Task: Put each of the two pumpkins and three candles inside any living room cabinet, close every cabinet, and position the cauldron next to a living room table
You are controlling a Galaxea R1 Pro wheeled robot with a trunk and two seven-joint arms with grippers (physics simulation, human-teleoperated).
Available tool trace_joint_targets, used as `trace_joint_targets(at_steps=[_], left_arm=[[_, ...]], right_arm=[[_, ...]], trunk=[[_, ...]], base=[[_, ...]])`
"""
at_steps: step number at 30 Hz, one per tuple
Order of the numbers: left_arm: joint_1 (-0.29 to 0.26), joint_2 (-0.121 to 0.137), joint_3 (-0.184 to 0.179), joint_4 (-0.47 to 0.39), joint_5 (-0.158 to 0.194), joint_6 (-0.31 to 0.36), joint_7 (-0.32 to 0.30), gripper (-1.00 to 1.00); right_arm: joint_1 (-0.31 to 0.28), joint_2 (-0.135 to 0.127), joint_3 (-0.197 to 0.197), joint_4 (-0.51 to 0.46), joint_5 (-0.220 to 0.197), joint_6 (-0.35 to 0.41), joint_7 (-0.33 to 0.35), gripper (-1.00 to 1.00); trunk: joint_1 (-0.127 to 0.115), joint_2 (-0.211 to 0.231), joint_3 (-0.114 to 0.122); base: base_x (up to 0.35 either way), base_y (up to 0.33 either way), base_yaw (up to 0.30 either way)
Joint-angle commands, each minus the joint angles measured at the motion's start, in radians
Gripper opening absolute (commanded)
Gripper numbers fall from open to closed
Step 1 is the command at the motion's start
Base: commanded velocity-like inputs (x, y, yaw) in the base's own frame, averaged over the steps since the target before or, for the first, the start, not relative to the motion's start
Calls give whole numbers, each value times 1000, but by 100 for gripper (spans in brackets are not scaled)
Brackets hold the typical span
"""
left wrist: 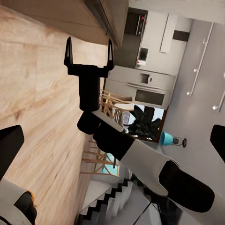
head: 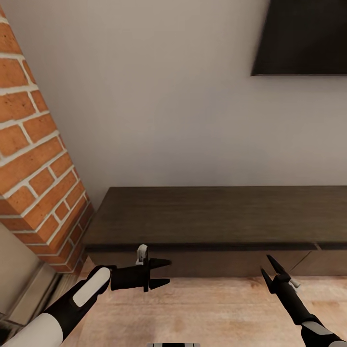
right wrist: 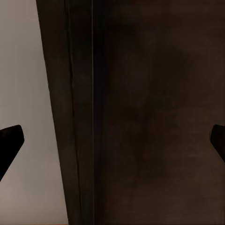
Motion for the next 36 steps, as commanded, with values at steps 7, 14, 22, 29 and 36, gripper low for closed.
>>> trace_joint_targets(at_steps=[7, 14, 22, 29, 36], left_arm=[[-1, 1, -3, 1, -1, 0, -6, 100], [-1, 2, -3, 1, 0, 0, -6, 100], [-1, 2, -3, 1, -1, 0, -6, 100], [-1, 2, -3, 1, 0, 0, -6, 100], [-1, 3, -3, 1, 0, 0, -6, 100]], right_arm=[[0, 1, 7, 0, -11, 10, 2, 100], [0, 1, 7, -1, -11, 10, 2, 100], [0, 1, 7, -1, -11, 10, 2, 100], [0, 1, 7, -1, -11, 10, 2, 100], [0, 1, 8, -1, -11, 10, 1, 100]], trunk=[[0, 0, -1], [0, 0, -1], [0, 0, -1], [0, 0, -1], [0, 0, -1]], base=[[143, 47, 0], [42, 31, 0], [37, 19, 0], [4, 2, 0], [18, 14, 0]])
